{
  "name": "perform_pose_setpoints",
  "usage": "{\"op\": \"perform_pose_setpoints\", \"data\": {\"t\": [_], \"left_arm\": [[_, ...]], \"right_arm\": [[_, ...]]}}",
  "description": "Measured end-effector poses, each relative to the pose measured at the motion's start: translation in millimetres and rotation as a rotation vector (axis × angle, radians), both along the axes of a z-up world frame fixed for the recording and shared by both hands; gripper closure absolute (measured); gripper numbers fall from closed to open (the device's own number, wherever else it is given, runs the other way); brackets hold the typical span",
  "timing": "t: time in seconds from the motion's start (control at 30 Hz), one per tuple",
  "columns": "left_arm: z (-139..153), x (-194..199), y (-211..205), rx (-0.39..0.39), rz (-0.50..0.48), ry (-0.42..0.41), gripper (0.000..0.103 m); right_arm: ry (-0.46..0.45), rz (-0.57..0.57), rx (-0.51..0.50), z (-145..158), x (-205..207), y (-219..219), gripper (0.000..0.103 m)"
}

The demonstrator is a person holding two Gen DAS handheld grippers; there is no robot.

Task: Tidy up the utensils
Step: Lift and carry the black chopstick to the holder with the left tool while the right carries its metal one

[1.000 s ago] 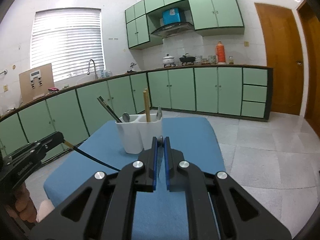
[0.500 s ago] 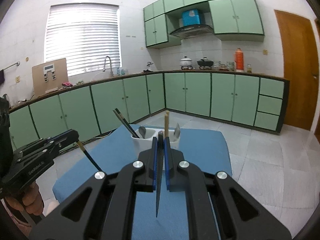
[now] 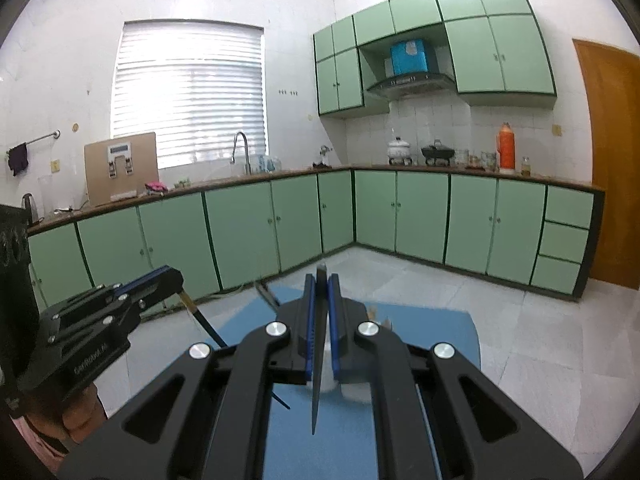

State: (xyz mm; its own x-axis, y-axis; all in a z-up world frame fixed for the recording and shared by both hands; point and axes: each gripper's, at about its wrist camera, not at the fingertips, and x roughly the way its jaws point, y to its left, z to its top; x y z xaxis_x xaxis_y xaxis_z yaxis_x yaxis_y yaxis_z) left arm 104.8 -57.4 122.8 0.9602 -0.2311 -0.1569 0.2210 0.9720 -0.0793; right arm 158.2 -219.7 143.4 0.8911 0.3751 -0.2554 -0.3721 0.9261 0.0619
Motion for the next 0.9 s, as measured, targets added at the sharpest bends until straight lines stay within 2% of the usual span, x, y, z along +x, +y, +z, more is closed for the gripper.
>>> {"op": "perform_pose_setpoints", "data": {"t": [0.17,0.4,0.53,0.7,0.9], "left_arm": [[25.9,22.6,-1.9,-0.003,0.014,-0.065,0.097],[39.9,72.3,-9.1,-0.005,0.046,-0.117,0.097],[33.0,103.4,-11.3,-0.002,0.046,-0.101,0.097],[8.1,138.9,-17.2,0.013,0.045,-0.049,0.097],[-14.6,163.1,-20.5,0.021,0.043,0.008,0.097]], "right_arm": [[-0.056,-0.004,0.01,35.5,27.2,4.7,0.098],[-0.092,-0.058,-0.015,52.1,73.0,2.8,0.098],[-0.058,-0.083,-0.026,39.1,104.0,1.1,0.098],[0.017,-0.097,-0.036,3.4,135.8,2.8,0.098],[0.082,-0.091,-0.048,-29.3,154.8,10.6,0.098]]}}
